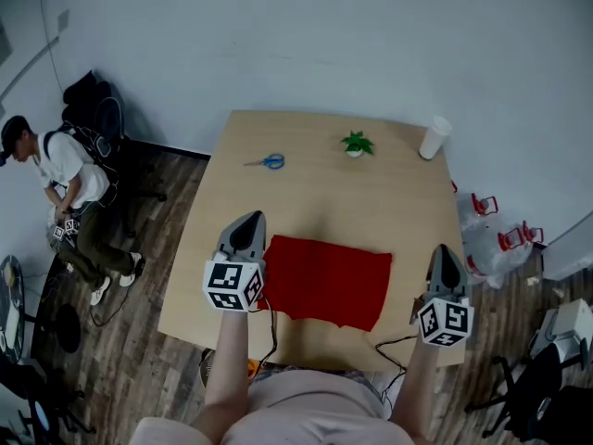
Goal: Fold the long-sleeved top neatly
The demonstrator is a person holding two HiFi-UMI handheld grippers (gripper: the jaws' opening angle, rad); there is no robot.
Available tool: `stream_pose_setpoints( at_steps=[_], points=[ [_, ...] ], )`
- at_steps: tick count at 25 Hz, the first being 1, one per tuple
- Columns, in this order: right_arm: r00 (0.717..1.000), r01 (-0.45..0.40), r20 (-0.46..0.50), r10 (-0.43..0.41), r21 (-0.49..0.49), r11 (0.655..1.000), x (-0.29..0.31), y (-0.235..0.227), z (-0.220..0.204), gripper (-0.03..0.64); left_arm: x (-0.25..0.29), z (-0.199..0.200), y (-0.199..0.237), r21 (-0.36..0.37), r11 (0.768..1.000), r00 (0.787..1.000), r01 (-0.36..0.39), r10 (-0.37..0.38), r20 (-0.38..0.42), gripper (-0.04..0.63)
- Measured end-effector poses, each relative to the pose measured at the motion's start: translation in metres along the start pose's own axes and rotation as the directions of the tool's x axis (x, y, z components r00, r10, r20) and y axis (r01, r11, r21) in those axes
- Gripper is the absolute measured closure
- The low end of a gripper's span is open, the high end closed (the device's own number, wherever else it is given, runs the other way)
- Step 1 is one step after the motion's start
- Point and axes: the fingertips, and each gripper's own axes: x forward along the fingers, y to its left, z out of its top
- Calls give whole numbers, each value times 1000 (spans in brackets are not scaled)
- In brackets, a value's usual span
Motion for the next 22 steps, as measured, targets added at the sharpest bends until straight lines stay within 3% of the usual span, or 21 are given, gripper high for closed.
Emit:
stream_pose_setpoints(
  at_steps=[22],
  points=[
    [1000,-4,-25,3,-2,1000,-4,7,-6,611,5,-5,-4,-26,999,999,29,-30,-16,594]
  ],
)
